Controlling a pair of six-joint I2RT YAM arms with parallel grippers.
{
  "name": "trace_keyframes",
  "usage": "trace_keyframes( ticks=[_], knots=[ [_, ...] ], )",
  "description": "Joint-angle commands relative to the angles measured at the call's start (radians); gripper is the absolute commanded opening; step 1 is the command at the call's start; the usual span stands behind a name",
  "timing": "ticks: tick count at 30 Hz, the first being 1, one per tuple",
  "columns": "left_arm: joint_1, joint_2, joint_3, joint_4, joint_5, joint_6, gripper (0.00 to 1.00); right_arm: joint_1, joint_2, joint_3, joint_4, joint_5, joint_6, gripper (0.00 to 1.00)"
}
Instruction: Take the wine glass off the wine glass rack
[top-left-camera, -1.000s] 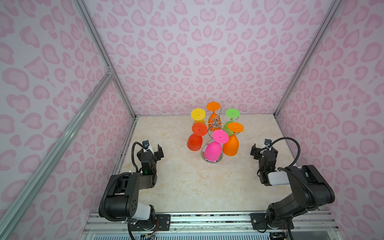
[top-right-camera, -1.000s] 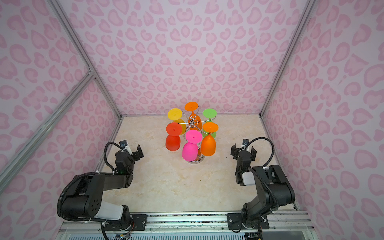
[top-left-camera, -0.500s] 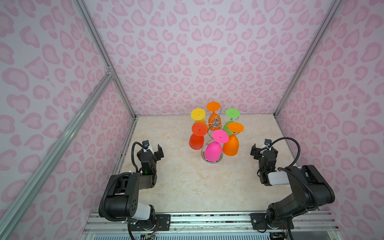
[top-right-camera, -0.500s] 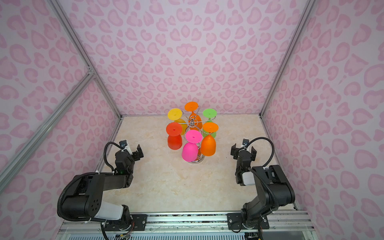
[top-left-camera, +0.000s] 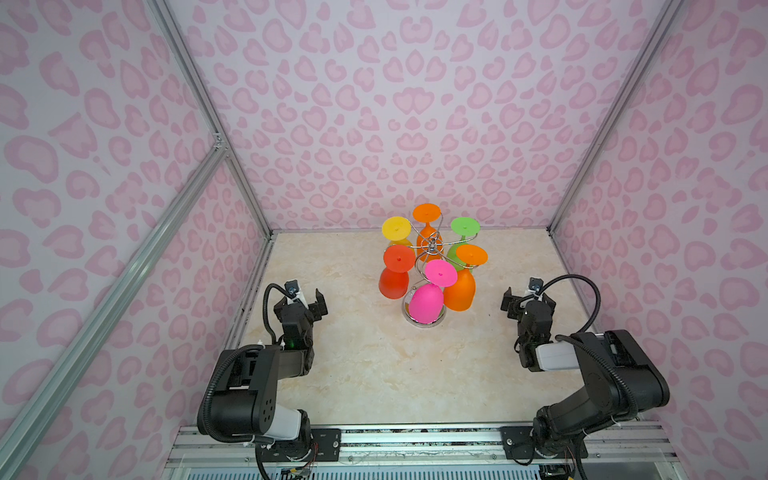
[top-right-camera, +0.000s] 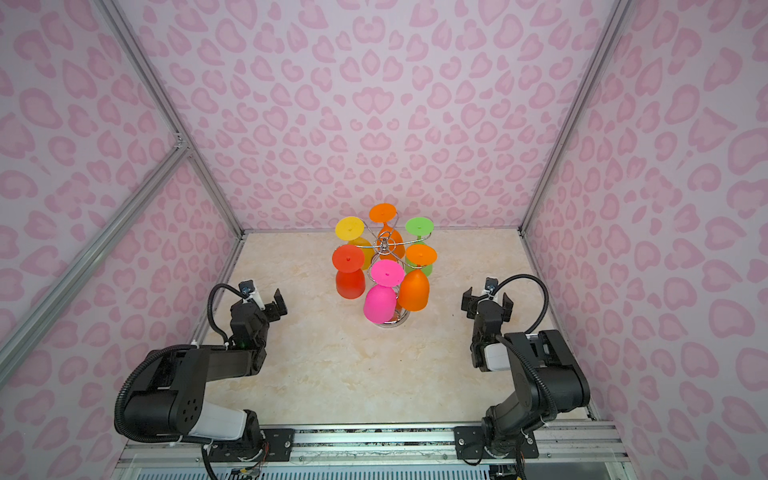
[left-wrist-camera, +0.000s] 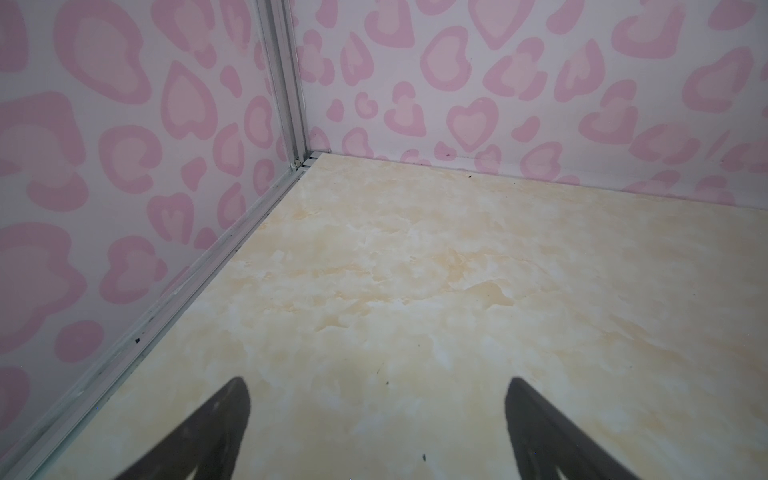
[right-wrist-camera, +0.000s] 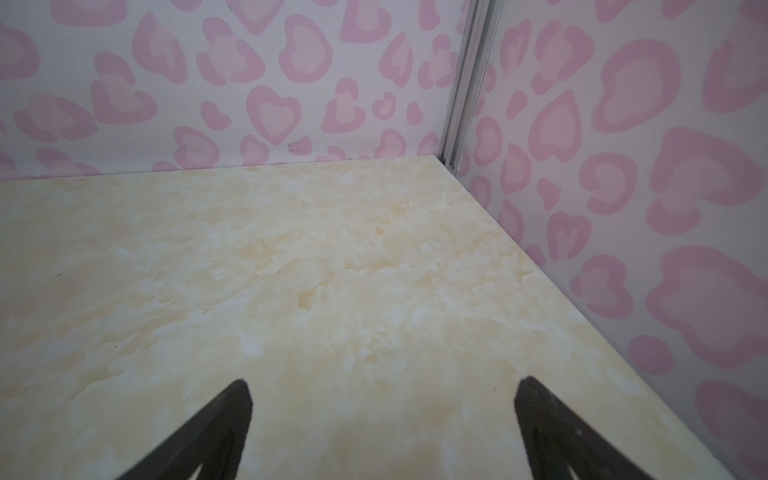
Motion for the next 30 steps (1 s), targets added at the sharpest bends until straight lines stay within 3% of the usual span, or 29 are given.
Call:
trace_keyframes(
  ticks=[1,6,10,12,16,20,25,30],
  knots=[
    [0.000,-0.005,0.011,0.010,0.006,0.007,0.99,-0.002,-0.013,0.006,-0.010,0.006,0.004,0.99],
    [-0.006,-0.113,0.118,-0.261,-0.028,0.004,0.97,-0.001,-0.158,0.092,-0.284,-0.025,-0.011,0.99],
    [-0.027,-0.149,0.139,-0.307,-0.076,0.013,0.97,0.005,-0.229,0.092,-0.308,-0.019,-0.003,0.99],
    [-0.038,-0.183,0.148,-0.320,-0.093,0.007,0.98,0.000,-0.283,0.117,-0.368,-0.037,0.035,0.99],
    [-0.052,-0.267,0.204,-0.406,-0.051,-0.057,0.98,-0.004,-0.396,0.270,-0.656,-0.092,0.145,0.98],
    [-0.078,-0.359,0.300,-0.544,0.023,-0.136,0.95,-0.037,-0.464,0.447,-0.887,-0.182,0.357,0.99],
    [-0.104,-0.468,0.402,-0.684,0.166,-0.240,0.94,-0.085,-0.426,0.660,-1.054,-0.456,0.531,0.95],
    [-0.108,-0.541,0.438,-0.744,0.297,-0.335,0.89,-0.087,-0.343,0.802,-1.040,-0.731,0.676,0.84]
  ],
)
